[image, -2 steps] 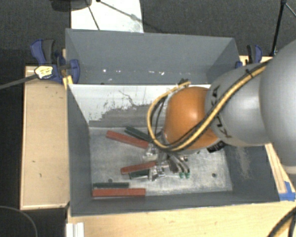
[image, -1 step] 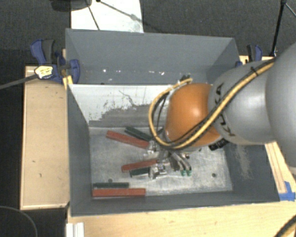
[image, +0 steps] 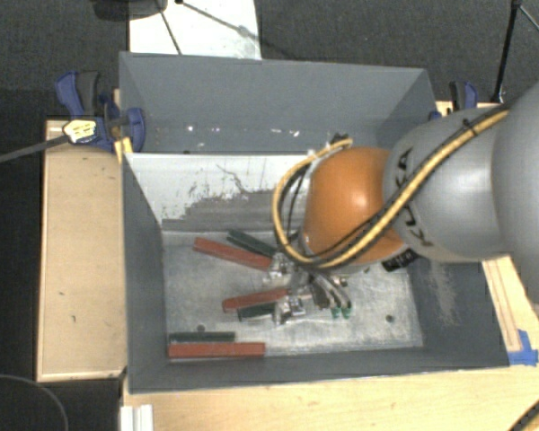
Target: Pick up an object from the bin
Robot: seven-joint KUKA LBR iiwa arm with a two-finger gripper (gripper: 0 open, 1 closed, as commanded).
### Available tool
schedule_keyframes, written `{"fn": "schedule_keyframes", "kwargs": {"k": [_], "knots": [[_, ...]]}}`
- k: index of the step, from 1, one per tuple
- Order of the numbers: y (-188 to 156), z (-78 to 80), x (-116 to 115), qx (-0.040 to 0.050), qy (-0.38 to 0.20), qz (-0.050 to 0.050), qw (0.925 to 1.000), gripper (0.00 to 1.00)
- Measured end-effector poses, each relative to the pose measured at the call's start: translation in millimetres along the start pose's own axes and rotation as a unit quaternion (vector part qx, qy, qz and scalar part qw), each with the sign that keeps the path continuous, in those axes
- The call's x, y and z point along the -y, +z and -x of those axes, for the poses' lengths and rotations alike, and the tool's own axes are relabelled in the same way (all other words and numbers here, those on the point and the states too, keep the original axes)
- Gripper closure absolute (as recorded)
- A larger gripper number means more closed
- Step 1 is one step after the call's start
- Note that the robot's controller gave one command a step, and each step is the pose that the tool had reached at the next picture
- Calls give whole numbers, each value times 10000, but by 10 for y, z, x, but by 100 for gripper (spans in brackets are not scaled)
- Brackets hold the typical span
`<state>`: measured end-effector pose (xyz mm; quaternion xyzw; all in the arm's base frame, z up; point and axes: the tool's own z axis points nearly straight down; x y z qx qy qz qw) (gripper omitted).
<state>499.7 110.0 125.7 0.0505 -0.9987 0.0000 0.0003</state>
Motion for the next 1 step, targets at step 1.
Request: {"fn": "schedule_keyframes", "kwargs": {"k": [1], "knots": [[-184,-11,2,-18,3,-2,10000,100]]}}
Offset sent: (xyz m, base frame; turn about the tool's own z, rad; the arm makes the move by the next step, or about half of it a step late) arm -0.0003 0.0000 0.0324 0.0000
